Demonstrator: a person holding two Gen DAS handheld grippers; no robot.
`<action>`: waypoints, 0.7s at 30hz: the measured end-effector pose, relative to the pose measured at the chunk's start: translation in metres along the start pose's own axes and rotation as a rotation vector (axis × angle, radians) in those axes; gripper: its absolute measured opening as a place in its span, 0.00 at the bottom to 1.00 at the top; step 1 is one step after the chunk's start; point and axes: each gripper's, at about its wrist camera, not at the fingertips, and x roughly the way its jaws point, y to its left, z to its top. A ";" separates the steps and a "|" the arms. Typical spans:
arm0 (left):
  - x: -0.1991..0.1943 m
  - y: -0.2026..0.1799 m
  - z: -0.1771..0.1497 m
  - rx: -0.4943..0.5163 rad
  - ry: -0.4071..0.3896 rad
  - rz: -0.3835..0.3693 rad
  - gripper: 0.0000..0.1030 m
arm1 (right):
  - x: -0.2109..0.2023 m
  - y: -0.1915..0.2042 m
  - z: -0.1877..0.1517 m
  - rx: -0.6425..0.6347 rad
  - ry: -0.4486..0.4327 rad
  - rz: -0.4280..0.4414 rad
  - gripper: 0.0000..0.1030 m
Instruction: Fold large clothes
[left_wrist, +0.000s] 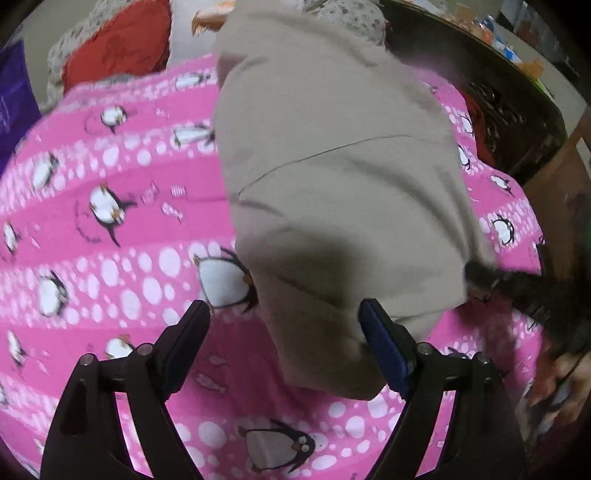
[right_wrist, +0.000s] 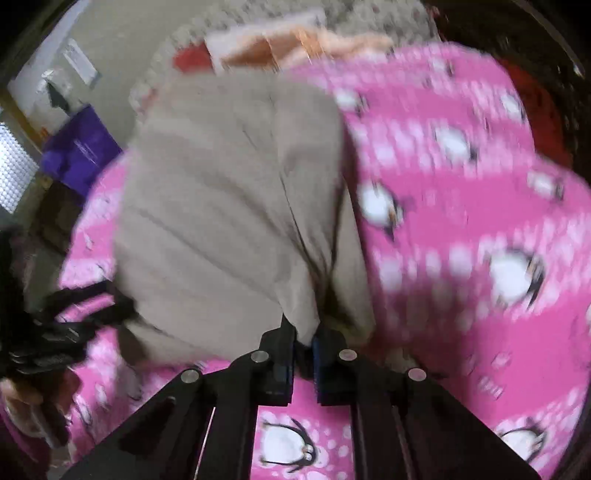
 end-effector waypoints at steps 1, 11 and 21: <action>0.002 0.002 0.000 -0.012 0.007 -0.008 0.82 | 0.008 -0.001 -0.006 -0.003 0.014 -0.018 0.04; -0.025 0.007 0.015 -0.022 -0.060 -0.013 0.82 | -0.071 0.000 0.035 0.063 -0.238 0.002 0.46; 0.004 0.005 -0.006 -0.014 0.007 -0.029 0.83 | 0.017 0.067 0.137 -0.112 -0.140 0.086 0.40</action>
